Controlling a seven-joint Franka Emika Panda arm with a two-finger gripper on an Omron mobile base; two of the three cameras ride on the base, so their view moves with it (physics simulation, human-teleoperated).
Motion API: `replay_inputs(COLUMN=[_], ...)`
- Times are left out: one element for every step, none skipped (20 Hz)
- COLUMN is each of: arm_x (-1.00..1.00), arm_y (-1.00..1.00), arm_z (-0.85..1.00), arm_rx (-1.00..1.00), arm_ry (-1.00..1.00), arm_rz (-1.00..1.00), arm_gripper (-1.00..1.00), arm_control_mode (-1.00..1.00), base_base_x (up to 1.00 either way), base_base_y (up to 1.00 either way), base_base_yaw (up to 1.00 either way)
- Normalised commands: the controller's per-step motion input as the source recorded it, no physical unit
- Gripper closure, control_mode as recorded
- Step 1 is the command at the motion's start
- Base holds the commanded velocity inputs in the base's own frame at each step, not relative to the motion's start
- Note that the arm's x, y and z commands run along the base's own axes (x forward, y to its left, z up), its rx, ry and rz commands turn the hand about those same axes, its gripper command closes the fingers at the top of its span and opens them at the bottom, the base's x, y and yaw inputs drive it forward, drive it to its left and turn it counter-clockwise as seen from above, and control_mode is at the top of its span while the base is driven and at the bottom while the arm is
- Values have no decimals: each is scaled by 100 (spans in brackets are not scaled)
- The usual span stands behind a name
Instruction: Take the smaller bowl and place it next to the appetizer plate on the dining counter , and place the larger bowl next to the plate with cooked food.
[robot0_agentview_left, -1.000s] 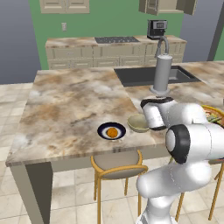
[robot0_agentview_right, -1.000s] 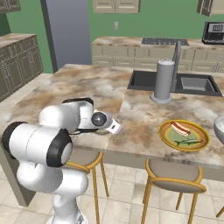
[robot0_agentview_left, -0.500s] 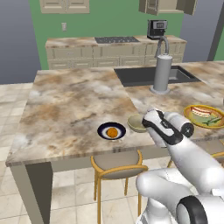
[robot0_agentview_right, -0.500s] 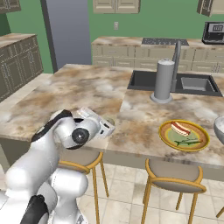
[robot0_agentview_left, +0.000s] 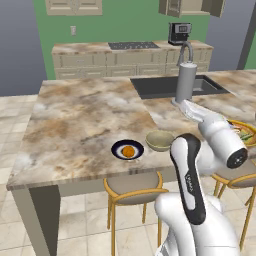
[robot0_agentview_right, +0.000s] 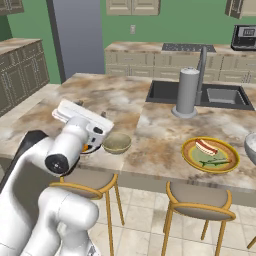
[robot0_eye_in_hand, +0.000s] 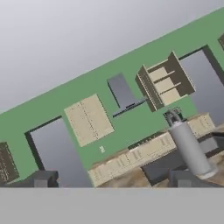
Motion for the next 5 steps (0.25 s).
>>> replay_inputs(arm_x=[-100, -100, -100, -100, -100], arm_y=[39, 41, 57, 61, 59], arm_z=[82, 51, 21, 0, 0], arm_rx=[-19, -18, -12, -10, -12], arm_ry=[-68, -62, -52, -41, -41], arm_rz=[-2, -3, -3, -3, -4], arm_gripper=[-100, -100, -100, -100, -100], arm_control_mode=[-100, -100, -100, -100, -100], base_base_x=[0, 0, 0, 0, 0], base_base_y=[0, 0, 0, 0, 0], base_base_yaw=[0, 0, 0, 0, 0])
